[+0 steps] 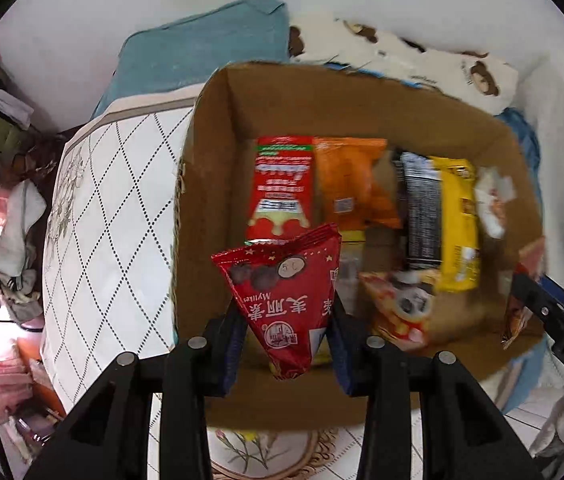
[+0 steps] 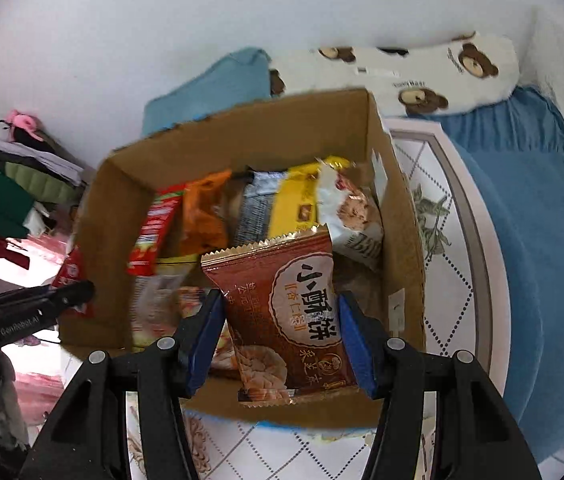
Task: Organize snacks
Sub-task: 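Carry both packets into the box and open both grippers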
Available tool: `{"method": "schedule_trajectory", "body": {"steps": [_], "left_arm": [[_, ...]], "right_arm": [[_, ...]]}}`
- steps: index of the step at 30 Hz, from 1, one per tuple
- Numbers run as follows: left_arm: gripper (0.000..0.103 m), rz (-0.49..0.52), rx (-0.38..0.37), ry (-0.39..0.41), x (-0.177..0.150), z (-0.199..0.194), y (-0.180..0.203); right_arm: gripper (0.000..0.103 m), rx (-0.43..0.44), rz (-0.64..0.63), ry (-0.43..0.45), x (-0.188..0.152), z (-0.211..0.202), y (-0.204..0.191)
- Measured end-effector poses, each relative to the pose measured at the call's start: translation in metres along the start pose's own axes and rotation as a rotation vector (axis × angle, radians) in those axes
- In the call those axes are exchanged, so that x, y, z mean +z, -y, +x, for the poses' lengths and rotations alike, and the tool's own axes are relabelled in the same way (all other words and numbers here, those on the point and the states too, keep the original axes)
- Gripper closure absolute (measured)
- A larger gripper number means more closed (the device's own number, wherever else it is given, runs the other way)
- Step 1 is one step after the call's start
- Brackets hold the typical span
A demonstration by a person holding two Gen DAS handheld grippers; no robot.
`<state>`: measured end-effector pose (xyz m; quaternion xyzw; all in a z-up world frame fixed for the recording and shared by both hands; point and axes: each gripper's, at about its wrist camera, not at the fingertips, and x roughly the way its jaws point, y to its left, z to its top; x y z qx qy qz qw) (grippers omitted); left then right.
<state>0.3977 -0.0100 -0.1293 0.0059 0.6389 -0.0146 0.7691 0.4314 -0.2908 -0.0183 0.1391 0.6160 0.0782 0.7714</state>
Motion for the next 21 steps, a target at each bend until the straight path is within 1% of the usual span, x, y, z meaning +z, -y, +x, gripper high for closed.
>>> {"method": "schedule_trajectory", "body": {"steps": [1,2,3,4,5,6,7,8,9,10,15,21], "left_arm": [[0.068,-0.011,0.003,-0.007,0.001,0.005,-0.002],[0.067,-0.024,-0.007,-0.014,0.001,0.007,-0.005],[0.066,-0.043,-0.023,-0.024,0.001,0.012,-0.007],[0.061,-0.054,-0.034,-0.032,0.002,0.014,-0.009],[0.049,-0.067,-0.046,-0.038,0.002,0.017,-0.010],[0.041,-0.070,-0.050,-0.039,0.002,0.018,-0.009],[0.023,-0.066,-0.051,-0.030,0.001,0.018,-0.008],[0.016,-0.058,-0.054,-0.022,0.000,0.018,-0.006],[0.012,-0.055,-0.062,-0.016,-0.001,0.017,-0.004],[0.010,-0.052,-0.061,-0.014,-0.003,0.017,-0.001],[0.010,-0.048,-0.049,-0.009,-0.009,0.017,0.008],[0.010,-0.060,-0.033,0.044,-0.024,0.006,0.012]], "right_arm": [[0.043,-0.001,0.004,-0.017,0.000,0.007,0.002],[0.041,0.000,0.019,-0.027,0.000,0.013,0.005],[0.026,-0.004,0.033,-0.033,0.000,0.018,0.007],[0.016,-0.019,0.033,-0.051,-0.002,0.023,0.008],[0.005,-0.029,0.032,-0.060,-0.003,0.026,0.008],[0.005,-0.032,0.030,-0.064,-0.005,0.027,0.008],[0.005,-0.044,0.016,-0.075,-0.007,0.028,0.005],[0.005,-0.055,0.005,-0.083,-0.007,0.030,0.004],[0.004,-0.057,-0.003,-0.083,-0.007,0.031,0.002],[0.004,-0.063,-0.014,-0.081,-0.008,0.032,0.000],[0.003,-0.099,-0.044,-0.076,-0.009,0.033,-0.007],[0.003,-0.115,-0.079,-0.059,-0.017,0.025,-0.017]]}}
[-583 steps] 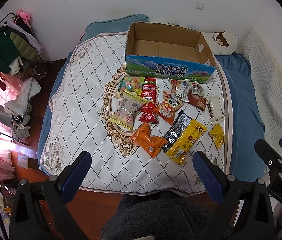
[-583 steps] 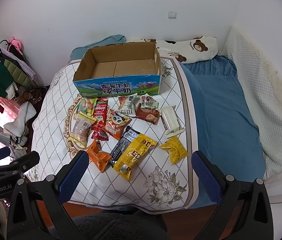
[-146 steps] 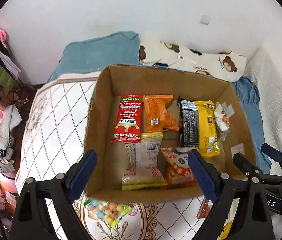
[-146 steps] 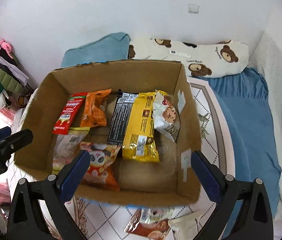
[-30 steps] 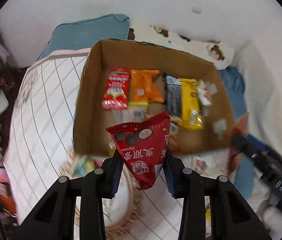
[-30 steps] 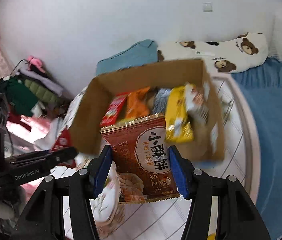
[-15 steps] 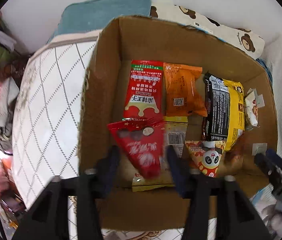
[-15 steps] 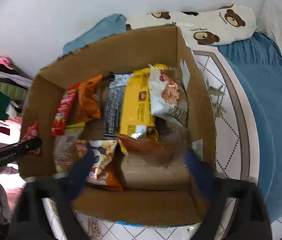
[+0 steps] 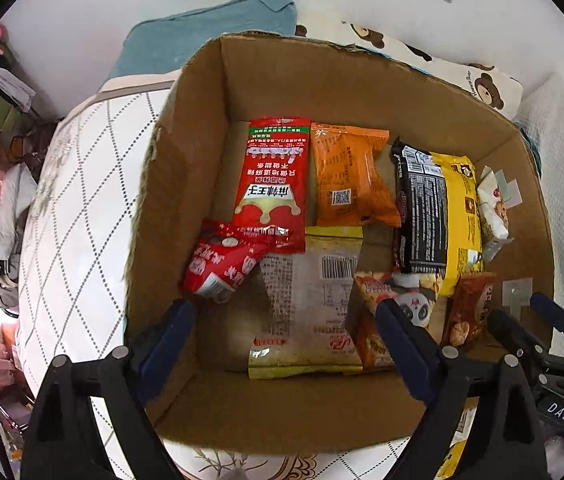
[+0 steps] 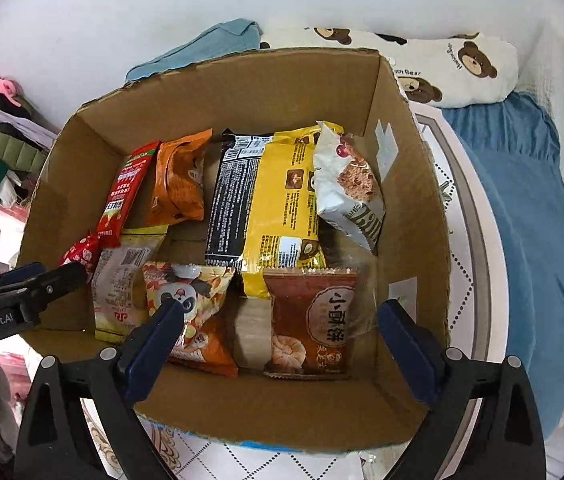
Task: Organize snacks
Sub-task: 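Carry both packets into the box and open both grippers, then grasp the yellow bag with the right gripper while the left grasps the candy-ball bag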
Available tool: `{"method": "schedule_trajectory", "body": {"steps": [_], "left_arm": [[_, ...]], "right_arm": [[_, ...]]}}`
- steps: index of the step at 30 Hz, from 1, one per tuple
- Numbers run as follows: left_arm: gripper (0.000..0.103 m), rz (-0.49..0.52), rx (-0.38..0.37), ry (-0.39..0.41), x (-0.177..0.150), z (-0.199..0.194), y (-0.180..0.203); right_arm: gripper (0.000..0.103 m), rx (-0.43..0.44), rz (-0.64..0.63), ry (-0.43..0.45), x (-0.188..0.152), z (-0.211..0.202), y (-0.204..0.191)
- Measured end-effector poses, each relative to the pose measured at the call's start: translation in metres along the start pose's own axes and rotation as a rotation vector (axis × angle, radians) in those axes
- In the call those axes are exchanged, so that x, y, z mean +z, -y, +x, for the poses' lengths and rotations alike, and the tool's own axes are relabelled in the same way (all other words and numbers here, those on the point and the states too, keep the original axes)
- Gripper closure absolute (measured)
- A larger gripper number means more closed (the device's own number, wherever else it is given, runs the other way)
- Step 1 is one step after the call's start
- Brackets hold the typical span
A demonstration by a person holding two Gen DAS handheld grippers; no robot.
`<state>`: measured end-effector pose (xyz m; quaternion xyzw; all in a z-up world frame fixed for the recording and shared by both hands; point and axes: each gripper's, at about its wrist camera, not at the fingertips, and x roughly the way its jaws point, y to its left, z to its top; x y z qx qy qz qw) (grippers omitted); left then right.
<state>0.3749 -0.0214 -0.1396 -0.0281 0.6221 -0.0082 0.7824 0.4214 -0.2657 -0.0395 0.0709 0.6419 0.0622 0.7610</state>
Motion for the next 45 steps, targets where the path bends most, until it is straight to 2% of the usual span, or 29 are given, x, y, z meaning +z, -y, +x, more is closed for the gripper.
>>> {"method": "schedule_trajectory", "body": {"steps": [6,17,22,27,33,40,44,45], "left_arm": [[0.010,0.003,0.018,0.103,-0.023,-0.028,0.003],[0.010,0.012,0.007,0.293,-0.081,-0.103,0.005],[0.010,0.013,-0.005,0.332,-0.102,-0.124,0.007],[0.010,0.020,-0.040,0.350,-0.118,-0.138,0.012],[0.010,0.061,-0.052,0.311,-0.139,-0.127,0.028],[0.010,0.148,-0.049,0.122,-0.176,-0.060,0.061],[0.010,0.229,-0.021,0.038,-0.200,-0.022,0.084],[0.010,0.245,-0.011,0.018,-0.204,-0.014,0.088]], "right_arm": [[0.003,-0.013,0.001,0.067,-0.019,-0.022,-0.004],[0.003,-0.015,-0.047,0.253,-0.071,-0.102,-0.024],[0.003,-0.010,-0.046,0.320,-0.095,-0.137,-0.029],[0.003,0.024,-0.018,0.334,-0.115,-0.157,-0.029],[0.003,0.053,0.069,0.298,-0.144,-0.163,0.002],[0.003,0.047,0.266,0.127,-0.203,-0.115,0.085],[0.004,0.013,0.252,0.016,-0.241,-0.081,0.107],[0.010,0.005,0.234,-0.007,-0.249,-0.072,0.110]]}}
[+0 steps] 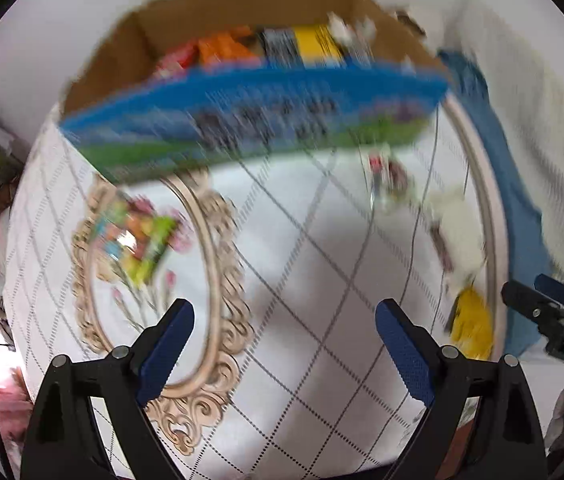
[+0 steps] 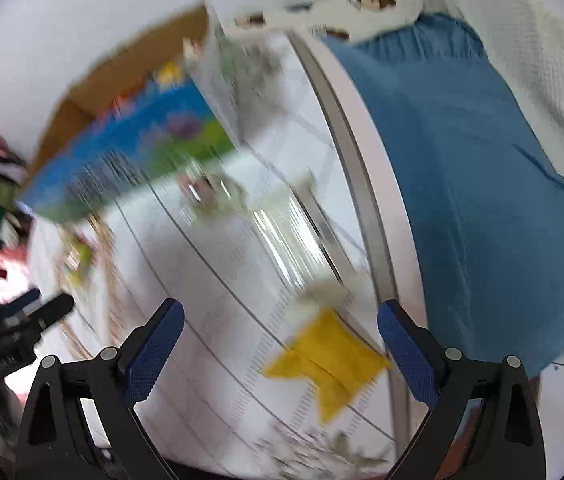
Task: Organize snacks
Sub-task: 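Grasp the yellow bag with the right gripper while the left grasps the candy-ball bag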
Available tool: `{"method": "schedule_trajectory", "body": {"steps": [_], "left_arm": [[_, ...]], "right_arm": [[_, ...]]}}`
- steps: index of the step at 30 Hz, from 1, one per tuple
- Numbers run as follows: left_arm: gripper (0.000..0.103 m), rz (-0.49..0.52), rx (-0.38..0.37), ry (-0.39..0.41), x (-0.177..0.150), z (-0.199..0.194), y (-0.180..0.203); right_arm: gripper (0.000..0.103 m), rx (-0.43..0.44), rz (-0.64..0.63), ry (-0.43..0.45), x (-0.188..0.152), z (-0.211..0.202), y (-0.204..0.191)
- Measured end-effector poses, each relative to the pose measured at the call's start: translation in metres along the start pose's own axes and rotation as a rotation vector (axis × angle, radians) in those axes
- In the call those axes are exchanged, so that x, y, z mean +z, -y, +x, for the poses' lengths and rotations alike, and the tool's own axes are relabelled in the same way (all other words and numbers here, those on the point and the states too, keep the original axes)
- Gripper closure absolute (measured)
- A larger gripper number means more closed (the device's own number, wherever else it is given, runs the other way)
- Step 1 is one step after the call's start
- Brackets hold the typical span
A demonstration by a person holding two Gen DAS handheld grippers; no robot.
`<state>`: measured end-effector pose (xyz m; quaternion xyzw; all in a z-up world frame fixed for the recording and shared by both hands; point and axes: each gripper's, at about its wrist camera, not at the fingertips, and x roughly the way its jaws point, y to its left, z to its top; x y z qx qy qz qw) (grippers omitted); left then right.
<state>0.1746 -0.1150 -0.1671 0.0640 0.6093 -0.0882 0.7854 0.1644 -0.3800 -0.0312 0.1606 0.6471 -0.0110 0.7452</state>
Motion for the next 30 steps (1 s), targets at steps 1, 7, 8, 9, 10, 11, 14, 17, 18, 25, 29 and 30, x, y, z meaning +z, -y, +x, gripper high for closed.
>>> {"method": "schedule_trajectory", "body": {"steps": [1,7,8,9,10,11,14,17,18,25,29,30], "left_arm": [[0.010,0.014,0.006,-0.024,-0.005,0.009,0.004],[0.010,0.033,0.041,-0.126,-0.021,0.044,0.000],[0.010,0.026,0.047,-0.134,-0.022,0.046,-0.003],[0.010,0.015,0.052,-0.138,-0.022,0.047,-0.008],[0.010,-0.001,0.059,-0.140,-0.022,0.047,-0.015],[0.010,-0.020,0.063,-0.140,-0.022,0.046,-0.022],[0.010,-0.097,0.069,-0.142,-0.017,0.041,-0.051],[0.010,-0.218,0.063,-0.139,-0.007,0.038,-0.091],[0.010,-0.265,0.056,-0.140,-0.002,0.038,-0.105],[0.010,-0.681,-0.084,-0.134,0.033,0.060,-0.192],[0.010,-0.715,-0.107,-0.167,0.055,0.087,-0.196],[0.010,-0.713,-0.108,-0.162,0.058,0.091,-0.195]], "right_arm": [[0.014,-0.015,-0.030,-0.031,-0.010,0.013,0.003],[0.030,-0.048,-0.143,-0.121,-0.037,0.066,0.014],[0.031,-0.027,-0.130,-0.138,-0.040,0.075,0.018],[0.034,-0.019,-0.113,-0.146,-0.043,0.081,0.021],[0.035,-0.011,-0.093,-0.153,-0.044,0.085,0.023],[0.036,0.011,-0.069,-0.159,-0.045,0.088,0.023],[0.037,0.067,-0.018,-0.163,-0.051,0.091,0.010],[0.038,0.106,-0.026,-0.181,-0.055,0.095,-0.024],[0.038,0.113,-0.031,-0.185,-0.056,0.097,-0.037],[0.038,0.083,-0.064,-0.131,-0.033,0.108,-0.094],[0.030,0.030,-0.107,-0.135,-0.018,0.106,-0.102],[0.024,0.003,-0.124,-0.135,-0.014,0.106,-0.103]]}}
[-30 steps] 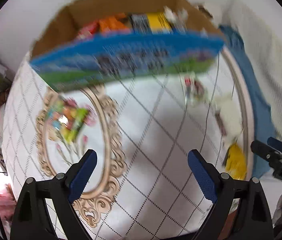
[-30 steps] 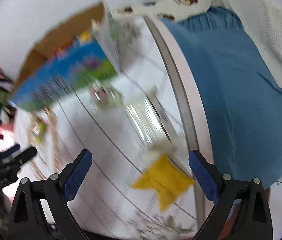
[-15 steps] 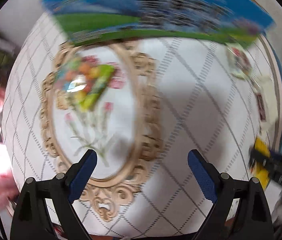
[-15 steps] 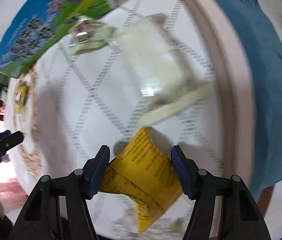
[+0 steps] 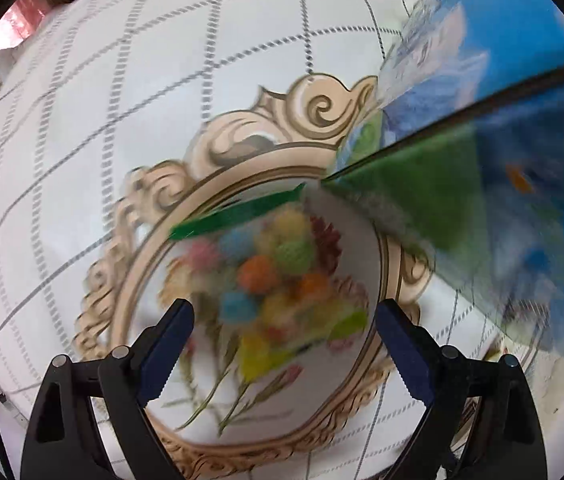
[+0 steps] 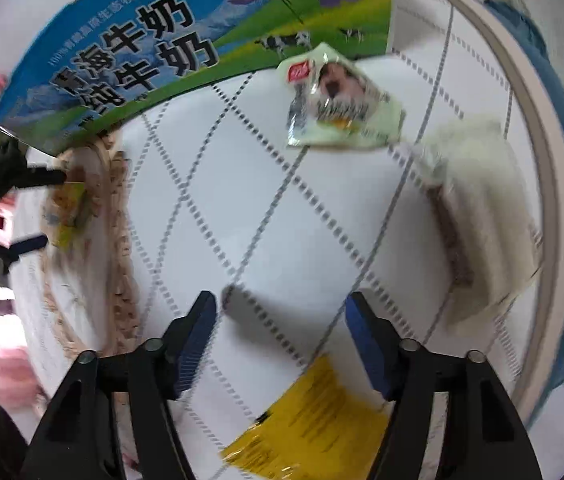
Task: Organize snacks
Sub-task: 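Grasp the yellow bag with the right gripper while the left grasps the candy-ball bag, then lift both bags into the box and release them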
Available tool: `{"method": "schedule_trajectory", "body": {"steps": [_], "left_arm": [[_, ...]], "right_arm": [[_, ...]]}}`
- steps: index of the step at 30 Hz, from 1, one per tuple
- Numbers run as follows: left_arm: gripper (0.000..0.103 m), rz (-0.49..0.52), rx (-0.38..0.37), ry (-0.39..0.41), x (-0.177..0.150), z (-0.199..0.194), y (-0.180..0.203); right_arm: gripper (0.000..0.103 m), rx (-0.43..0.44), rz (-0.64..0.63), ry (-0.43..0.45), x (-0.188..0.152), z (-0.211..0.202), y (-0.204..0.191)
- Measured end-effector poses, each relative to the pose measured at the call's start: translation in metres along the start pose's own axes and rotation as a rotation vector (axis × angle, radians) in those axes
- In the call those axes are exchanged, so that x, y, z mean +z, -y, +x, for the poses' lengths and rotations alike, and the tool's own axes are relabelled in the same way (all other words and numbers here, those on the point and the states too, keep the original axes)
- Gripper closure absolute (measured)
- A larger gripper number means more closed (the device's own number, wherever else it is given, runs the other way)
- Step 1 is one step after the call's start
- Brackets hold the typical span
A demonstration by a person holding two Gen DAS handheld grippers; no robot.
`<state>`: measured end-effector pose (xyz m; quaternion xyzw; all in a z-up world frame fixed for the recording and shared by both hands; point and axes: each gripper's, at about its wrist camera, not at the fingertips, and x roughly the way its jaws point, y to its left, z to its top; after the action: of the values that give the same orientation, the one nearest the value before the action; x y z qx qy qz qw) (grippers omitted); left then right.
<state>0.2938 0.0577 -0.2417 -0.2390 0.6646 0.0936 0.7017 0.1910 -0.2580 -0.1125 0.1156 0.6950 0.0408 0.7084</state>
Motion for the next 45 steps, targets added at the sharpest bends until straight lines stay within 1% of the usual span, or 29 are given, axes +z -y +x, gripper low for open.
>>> {"method": "schedule_trajectory", "body": {"steps": [1,3,4,5,8,13,14,17,19,20,21,22,23,24,25,27,29,32,34,36,37,38,39,40,41,42,43,44,45], "left_arm": [[0.010,0.001,0.011,0.014,0.002,0.002,0.002],[0.010,0.019,0.024,0.039,0.002,0.002,0.004],[0.014,0.034,0.032,0.051,0.002,0.001,0.005],[0.022,0.051,0.047,0.060,0.003,0.001,0.005],[0.035,0.105,0.081,0.071,0.001,0.003,0.005],[0.046,0.186,0.122,0.086,-0.026,-0.001,-0.012],[0.048,0.198,0.127,0.087,-0.030,-0.002,-0.015],[0.048,0.238,0.149,0.079,-0.049,-0.001,-0.019],[0.048,0.265,0.161,0.077,-0.063,0.000,-0.021],[0.048,0.282,0.167,0.073,-0.072,0.000,-0.022],[0.048,0.300,0.169,0.067,-0.079,0.001,-0.020],[0.048,0.318,0.166,0.057,-0.086,0.002,-0.020],[0.048,0.337,0.159,0.043,-0.095,0.002,-0.019],[0.048,0.354,0.151,0.029,-0.104,0.003,-0.018],[0.048,0.367,0.144,0.017,-0.114,0.005,-0.018],[0.048,0.391,0.125,-0.017,-0.136,0.007,-0.018],[0.048,0.417,0.099,-0.058,-0.158,0.011,-0.017],[0.048,0.440,0.070,-0.113,-0.190,0.017,-0.016],[0.048,0.459,0.070,-0.130,-0.210,0.022,-0.016],[0.048,0.478,0.087,-0.127,-0.219,0.026,-0.014],[0.048,0.488,0.098,-0.124,-0.222,0.028,-0.012],[0.048,0.492,0.105,-0.125,-0.223,0.030,-0.008],[0.048,0.490,0.107,-0.130,-0.229,0.030,-0.007],[0.047,0.485,0.105,-0.134,-0.234,0.029,-0.002],[0.047,0.481,0.102,-0.140,-0.220,0.034,-0.004],[0.047,0.477,0.099,-0.146,-0.224,0.033,-0.004],[0.046,0.477,0.096,-0.149,-0.219,0.034,-0.002],[0.045,0.477,0.093,-0.152,-0.217,0.036,-0.003],[0.045,0.477,0.089,-0.154,-0.221,0.035,-0.003]], "right_arm": [[0.021,-0.031,-0.023,-0.010,0.004,0.001,0.005],[0.012,-0.085,-0.068,-0.049,0.011,0.012,0.001],[0.008,-0.101,-0.089,-0.064,0.013,0.019,-0.001],[0.001,-0.115,-0.107,-0.074,0.016,0.024,-0.003],[0.000,-0.129,-0.116,-0.123,0.024,0.040,-0.003],[0.000,-0.122,-0.103,-0.209,0.039,0.061,0.001],[0.000,-0.123,-0.100,-0.216,0.041,0.064,0.001],[0.000,-0.119,-0.097,-0.233,0.047,0.070,-0.001],[0.000,-0.106,-0.100,-0.255,0.055,0.065,0.006],[0.001,-0.103,-0.107,-0.250,0.057,0.060,0.006],[0.010,-0.100,-0.120,-0.226,0.064,0.050,0.006],[0.015,-0.090,-0.155,-0.180,0.068,0.035,0.002],[0.020,-0.082,-0.190,-0.154,0.068,0.022,-0.002],[0.020,-0.071,-0.216,-0.138,0.068,0.010,-0.005],[0.020,-0.038,-0.241,-0.112,0.067,-0.006,-0.008],[0.020,-0.007,-0.275,-0.093,0.059,-0.027,-0.009],[0.020,-0.009,-0.342,-0.115,0.045,-0.040,-0.012],[0.020,-0.050,-0.452,-0.141,0.019,-0.047,-0.016],[0.020,-0.070,-0.515,-0.168,0.003,-0.042,-0.016],[0.020,-0.083,-0.545,-0.196,-0.006,-0.032,-0.014],[0.021,-0.083,-0.545,-0.218,-0.010,-0.023,-0.012],[0.026,-0.079,-0.533,-0.240,-0.010,-0.016,-0.010],[0.036,-0.074,-0.504,-0.251,-0.009,-0.010,-0.007],[0.038,-0.066,-0.451,-0.257,-0.003,-0.003,-0.003],[0.044,-0.059,-0.406,-0.257,0.001,-0.001,0.000],[0.047,-0.046,-0.353,-0.254,0.006,0.000,0.003],[0.047,-0.024,-0.299,-0.248,0.010,-0.002,0.005],[0.046,0.010,-0.263,-0.231,0.016,-0.008,0.007],[0.043,0.037,-0.263,-0.219,0.020,-0.016,0.008]]}}
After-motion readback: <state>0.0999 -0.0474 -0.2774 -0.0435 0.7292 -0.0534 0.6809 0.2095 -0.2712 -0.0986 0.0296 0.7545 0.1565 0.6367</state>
